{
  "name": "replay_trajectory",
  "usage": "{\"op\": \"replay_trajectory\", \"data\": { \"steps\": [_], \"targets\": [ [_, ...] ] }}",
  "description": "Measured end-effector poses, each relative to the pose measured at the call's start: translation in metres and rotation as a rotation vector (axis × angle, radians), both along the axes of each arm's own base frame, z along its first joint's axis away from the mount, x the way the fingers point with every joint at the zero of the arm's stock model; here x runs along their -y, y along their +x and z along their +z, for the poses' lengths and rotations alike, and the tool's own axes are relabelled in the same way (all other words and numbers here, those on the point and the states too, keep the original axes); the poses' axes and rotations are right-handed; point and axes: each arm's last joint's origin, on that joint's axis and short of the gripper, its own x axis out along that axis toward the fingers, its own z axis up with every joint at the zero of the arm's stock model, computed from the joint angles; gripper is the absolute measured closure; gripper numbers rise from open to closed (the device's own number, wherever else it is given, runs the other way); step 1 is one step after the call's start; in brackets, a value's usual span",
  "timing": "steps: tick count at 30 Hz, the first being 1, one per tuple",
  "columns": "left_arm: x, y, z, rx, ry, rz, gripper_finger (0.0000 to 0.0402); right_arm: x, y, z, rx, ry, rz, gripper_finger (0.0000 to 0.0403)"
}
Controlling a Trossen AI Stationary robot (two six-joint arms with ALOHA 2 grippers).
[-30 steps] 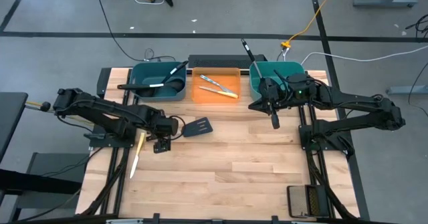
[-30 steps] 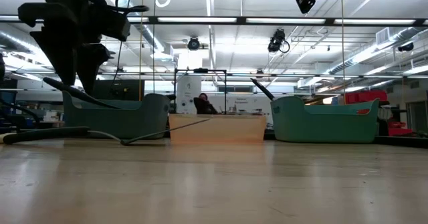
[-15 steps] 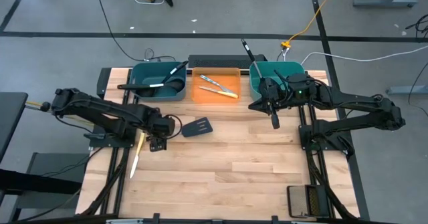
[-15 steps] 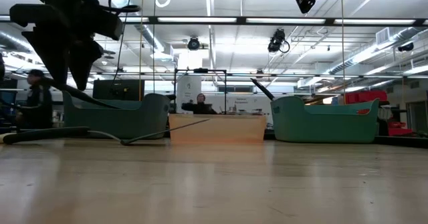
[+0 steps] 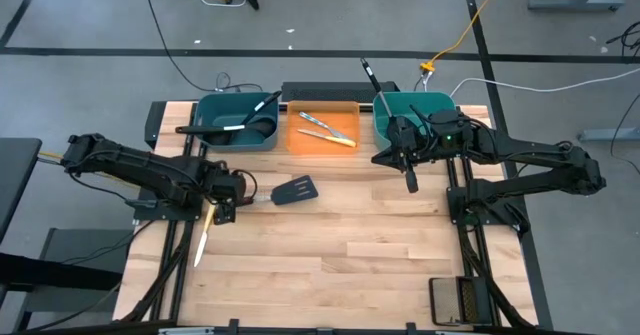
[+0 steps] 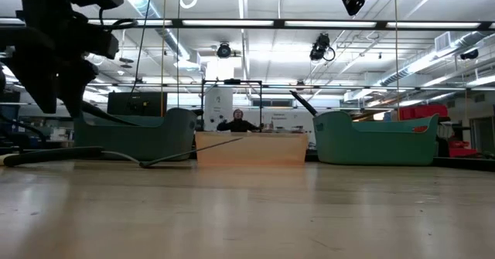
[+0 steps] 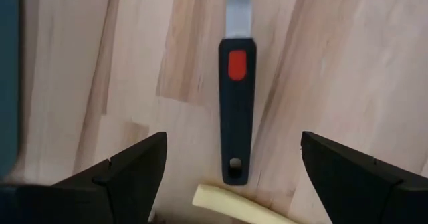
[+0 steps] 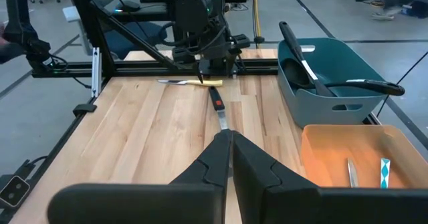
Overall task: Pick & Place Kitchen Items
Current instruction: Put the black spatula into the green bin
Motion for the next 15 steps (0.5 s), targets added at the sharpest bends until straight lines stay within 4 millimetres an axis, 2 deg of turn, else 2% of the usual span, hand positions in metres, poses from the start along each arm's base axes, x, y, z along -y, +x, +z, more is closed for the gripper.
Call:
{"op": "replay_trajectory", "data": {
  "steps": [15],
  "targets": [
    [0.0005,0.0048,0.0004,0.079,-0.013,0.027,0.0054,0.0017,0.0001,0.0000,-0.003,-0.013,-0.056,0.0376]
  ]
}}
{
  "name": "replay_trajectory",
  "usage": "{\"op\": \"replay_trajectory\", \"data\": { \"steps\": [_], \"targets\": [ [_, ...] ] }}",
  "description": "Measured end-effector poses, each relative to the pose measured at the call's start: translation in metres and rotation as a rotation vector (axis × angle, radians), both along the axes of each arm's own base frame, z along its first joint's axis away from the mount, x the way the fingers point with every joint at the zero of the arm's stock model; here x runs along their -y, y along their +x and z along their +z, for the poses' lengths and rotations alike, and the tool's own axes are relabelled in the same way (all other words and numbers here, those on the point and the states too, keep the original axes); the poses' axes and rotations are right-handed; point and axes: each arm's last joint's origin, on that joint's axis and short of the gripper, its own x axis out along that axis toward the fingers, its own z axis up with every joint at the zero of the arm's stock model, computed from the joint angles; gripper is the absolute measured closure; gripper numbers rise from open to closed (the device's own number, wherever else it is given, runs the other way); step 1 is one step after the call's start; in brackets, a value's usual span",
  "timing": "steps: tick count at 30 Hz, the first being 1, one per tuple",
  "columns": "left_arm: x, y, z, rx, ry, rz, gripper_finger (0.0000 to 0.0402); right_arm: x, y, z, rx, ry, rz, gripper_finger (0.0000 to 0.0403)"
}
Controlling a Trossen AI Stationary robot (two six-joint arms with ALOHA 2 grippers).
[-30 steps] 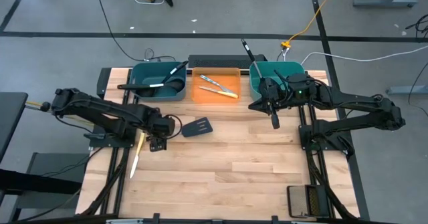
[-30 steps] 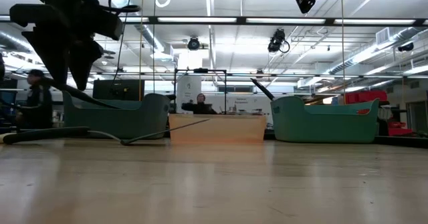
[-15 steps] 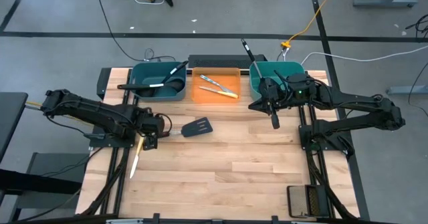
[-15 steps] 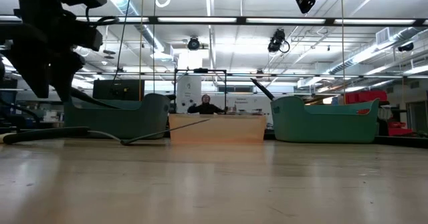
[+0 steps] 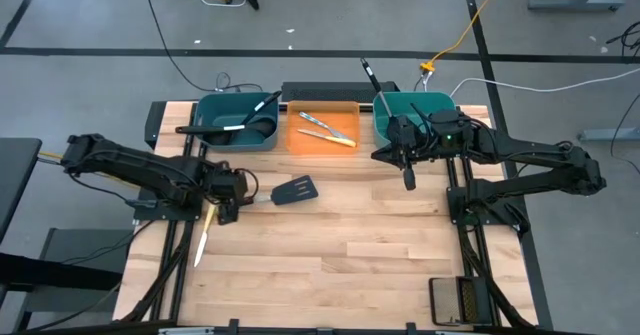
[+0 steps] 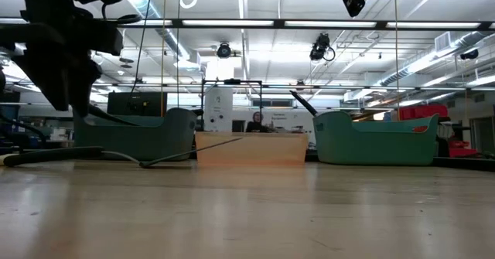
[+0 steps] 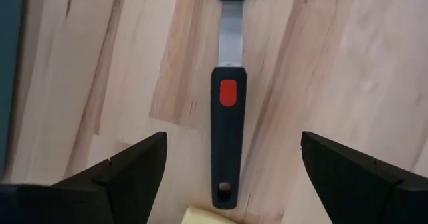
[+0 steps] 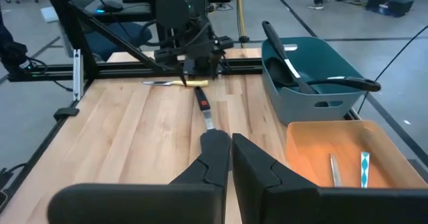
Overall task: Pick & Place Kitchen Items
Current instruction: Put the black spatula into the green bin
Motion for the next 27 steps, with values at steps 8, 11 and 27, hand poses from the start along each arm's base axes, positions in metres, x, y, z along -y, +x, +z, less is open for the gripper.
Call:
{"op": "replay_trajectory", "data": {
  "steps": [8,11,27],
  "targets": [
    [0.002,0.014,-0.012,-0.039,-0.002,-0.001,0.0054,0.000,0.000,0.000,0.000,0.002,0.000,0.0376],
    [0.003,0.018,-0.017,-0.063,0.004,-0.017,0.0054,0.000,0.000,0.000,0.001,0.002,0.000,0.0376],
    [0.004,0.024,-0.021,-0.046,-0.003,-0.019,0.0054,0.000,0.000,0.000,-0.001,0.004,0.006,0.0376]
  ]
}}
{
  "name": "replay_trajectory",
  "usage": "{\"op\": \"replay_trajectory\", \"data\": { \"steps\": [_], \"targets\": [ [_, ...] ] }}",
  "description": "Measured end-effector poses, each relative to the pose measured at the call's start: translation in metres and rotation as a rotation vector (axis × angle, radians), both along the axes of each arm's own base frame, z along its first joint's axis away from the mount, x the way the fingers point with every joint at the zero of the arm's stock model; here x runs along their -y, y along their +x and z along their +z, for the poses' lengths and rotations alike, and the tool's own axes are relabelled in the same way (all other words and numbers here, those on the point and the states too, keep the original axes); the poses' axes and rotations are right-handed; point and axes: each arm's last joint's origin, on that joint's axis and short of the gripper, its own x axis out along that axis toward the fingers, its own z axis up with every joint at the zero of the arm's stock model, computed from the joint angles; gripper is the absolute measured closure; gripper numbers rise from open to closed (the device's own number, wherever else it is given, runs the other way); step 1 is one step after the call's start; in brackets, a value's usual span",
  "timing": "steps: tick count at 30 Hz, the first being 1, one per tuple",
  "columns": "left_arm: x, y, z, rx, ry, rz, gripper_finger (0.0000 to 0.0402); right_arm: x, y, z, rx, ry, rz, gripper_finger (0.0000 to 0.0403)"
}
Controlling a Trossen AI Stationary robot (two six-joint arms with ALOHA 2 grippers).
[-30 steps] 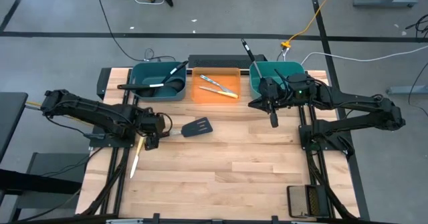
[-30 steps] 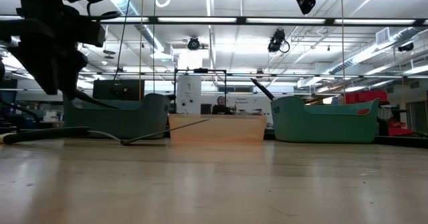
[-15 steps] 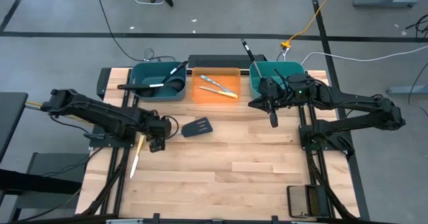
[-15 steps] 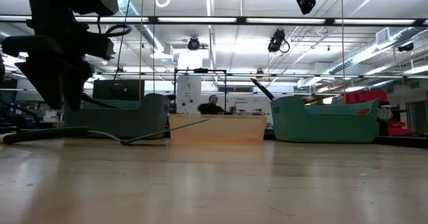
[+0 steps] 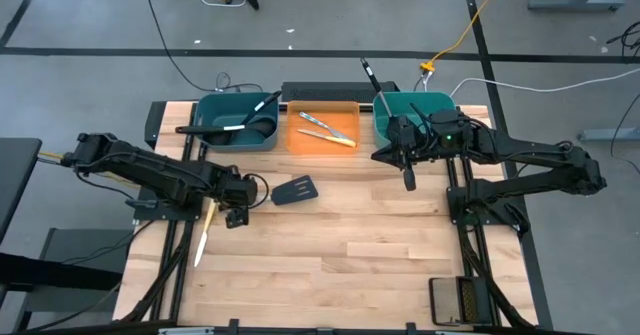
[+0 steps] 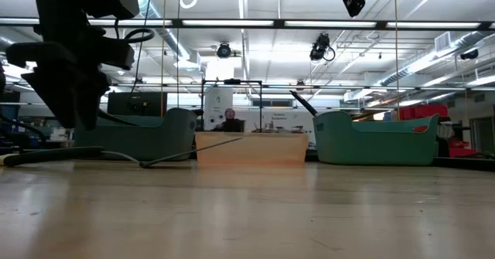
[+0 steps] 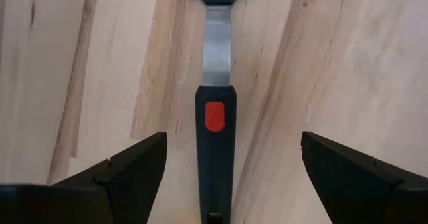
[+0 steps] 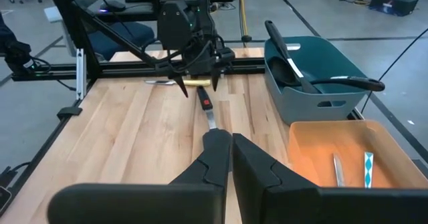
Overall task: Pick & Place Kitchen Items
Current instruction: Put the black spatula into the green bin
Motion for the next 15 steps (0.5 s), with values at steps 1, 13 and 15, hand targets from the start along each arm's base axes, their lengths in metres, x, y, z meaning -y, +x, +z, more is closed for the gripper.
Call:
{"op": "replay_trajectory", "data": {
  "steps": [1,13,15],
  "targets": [
    [-0.0001,0.0000,0.0000,0.001,0.006,0.002,0.0054,0.0000,0.0000,0.0000,0.000,0.000,0.000,0.0376],
    [-0.0041,0.0010,0.0001,0.006,-0.006,0.026,0.0054,0.0000,0.0000,0.0001,0.001,0.000,0.000,0.0376],
    [-0.0051,0.0011,0.0001,0.005,-0.006,0.029,0.0054,0.0000,0.0000,0.0000,0.000,0.000,0.000,0.0376]
  ]
}}
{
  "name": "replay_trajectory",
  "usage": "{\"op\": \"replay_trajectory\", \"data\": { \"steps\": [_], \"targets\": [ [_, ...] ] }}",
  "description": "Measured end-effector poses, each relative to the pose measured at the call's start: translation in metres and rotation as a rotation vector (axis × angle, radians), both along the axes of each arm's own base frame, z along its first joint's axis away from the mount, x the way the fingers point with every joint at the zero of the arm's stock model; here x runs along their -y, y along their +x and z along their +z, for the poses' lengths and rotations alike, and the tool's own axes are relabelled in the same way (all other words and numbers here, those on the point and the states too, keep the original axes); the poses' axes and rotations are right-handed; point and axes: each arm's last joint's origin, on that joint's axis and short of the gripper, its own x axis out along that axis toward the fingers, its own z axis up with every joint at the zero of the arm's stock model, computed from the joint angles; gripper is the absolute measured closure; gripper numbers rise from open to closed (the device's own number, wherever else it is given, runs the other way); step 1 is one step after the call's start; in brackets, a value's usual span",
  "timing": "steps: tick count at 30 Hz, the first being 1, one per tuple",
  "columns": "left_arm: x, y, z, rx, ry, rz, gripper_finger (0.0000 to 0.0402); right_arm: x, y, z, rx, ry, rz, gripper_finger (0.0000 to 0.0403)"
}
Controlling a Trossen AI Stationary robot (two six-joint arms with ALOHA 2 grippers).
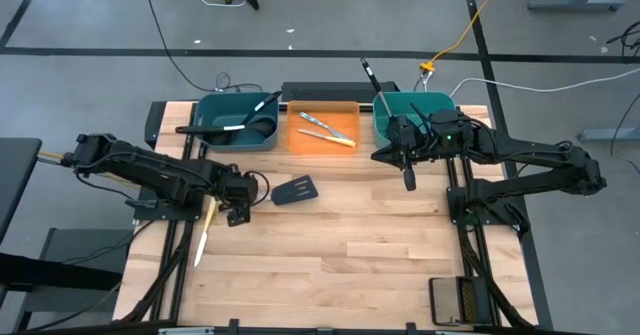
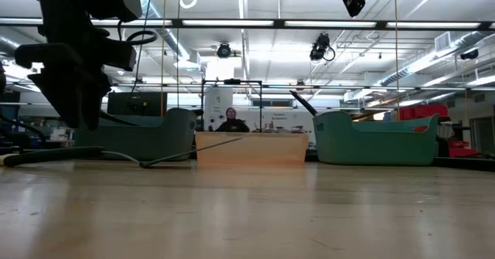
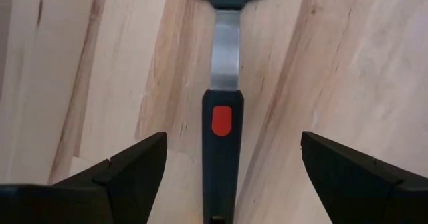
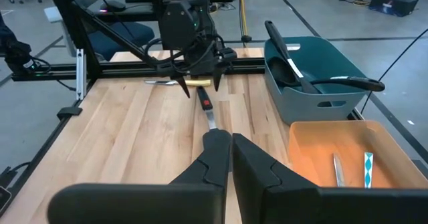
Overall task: Pick & Place Kitchen Items
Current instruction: Put the black spatula into the green bin
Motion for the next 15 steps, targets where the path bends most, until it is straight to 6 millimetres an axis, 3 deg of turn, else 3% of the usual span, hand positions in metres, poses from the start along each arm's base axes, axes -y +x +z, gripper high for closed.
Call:
{"op": "replay_trajectory", "data": {
  "steps": [15],
  "targets": [
    [-0.0068,0.0004,-0.0001,-0.007,-0.019,0.001,0.0054,0.0000,0.0000,0.0000,0.000,0.000,0.000,0.0376]
  ]
}}
